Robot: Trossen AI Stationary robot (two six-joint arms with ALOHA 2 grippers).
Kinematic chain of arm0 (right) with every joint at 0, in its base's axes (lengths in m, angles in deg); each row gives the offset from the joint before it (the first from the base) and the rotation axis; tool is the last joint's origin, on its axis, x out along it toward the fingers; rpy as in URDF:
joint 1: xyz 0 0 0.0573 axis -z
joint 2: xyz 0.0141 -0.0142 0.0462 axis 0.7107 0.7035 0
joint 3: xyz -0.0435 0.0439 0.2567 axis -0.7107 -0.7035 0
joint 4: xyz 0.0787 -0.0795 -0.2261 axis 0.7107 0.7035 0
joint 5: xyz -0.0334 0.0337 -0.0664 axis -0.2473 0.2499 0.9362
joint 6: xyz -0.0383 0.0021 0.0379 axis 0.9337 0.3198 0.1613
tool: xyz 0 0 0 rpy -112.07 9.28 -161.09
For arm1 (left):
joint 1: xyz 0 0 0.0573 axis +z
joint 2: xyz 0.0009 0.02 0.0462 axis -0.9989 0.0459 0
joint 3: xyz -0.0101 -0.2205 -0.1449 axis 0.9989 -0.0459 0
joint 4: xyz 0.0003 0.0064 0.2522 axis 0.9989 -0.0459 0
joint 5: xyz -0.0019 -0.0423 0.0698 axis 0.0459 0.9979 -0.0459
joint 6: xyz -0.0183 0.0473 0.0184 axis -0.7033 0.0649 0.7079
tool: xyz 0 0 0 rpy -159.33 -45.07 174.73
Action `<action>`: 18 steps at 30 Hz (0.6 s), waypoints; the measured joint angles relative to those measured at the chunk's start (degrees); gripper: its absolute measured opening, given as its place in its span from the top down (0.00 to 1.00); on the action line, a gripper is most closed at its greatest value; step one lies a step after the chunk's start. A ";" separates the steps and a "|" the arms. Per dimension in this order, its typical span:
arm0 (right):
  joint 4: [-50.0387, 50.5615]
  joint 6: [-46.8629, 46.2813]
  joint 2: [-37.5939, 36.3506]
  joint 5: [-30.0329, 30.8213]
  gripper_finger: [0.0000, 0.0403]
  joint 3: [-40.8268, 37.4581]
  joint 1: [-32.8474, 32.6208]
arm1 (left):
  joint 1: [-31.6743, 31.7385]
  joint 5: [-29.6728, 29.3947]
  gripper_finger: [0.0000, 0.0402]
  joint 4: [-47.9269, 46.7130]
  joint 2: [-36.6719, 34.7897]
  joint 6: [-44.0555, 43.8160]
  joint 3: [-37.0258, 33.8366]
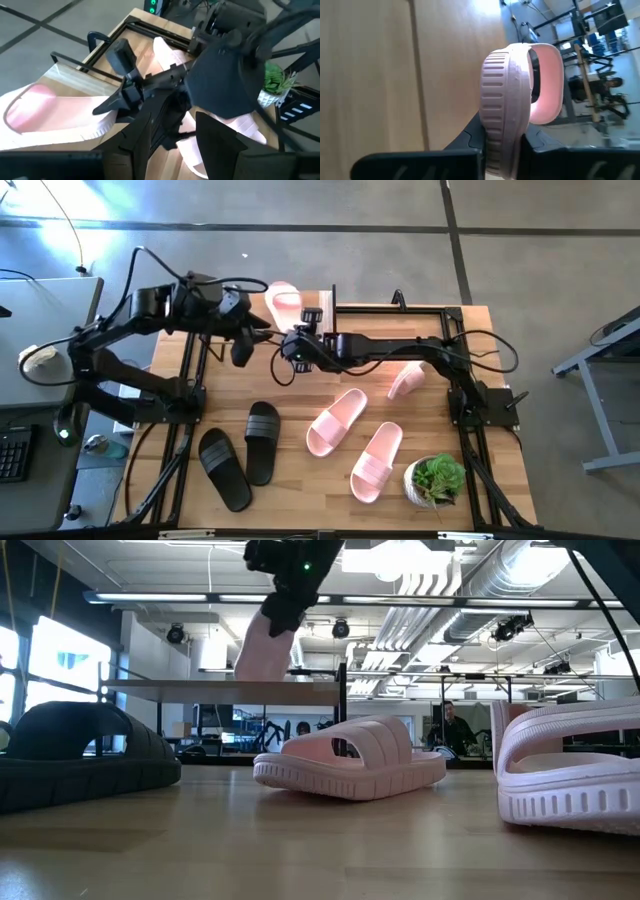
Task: Pick and place slides into the shelf
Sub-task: Put the pink slide on the shelf
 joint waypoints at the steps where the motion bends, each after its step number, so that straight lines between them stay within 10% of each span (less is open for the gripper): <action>1: 0.10 -0.10 0.00 -0.84 0.93 0.00 0.02 | 0.00 -0.28 0.66 0.43 -0.34 0.01 -0.60; 18: 3.01 -9.33 -0.05 -16.96 0.63 0.00 2.88 | 0.00 -0.27 0.65 1.54 -0.97 0.42 -2.17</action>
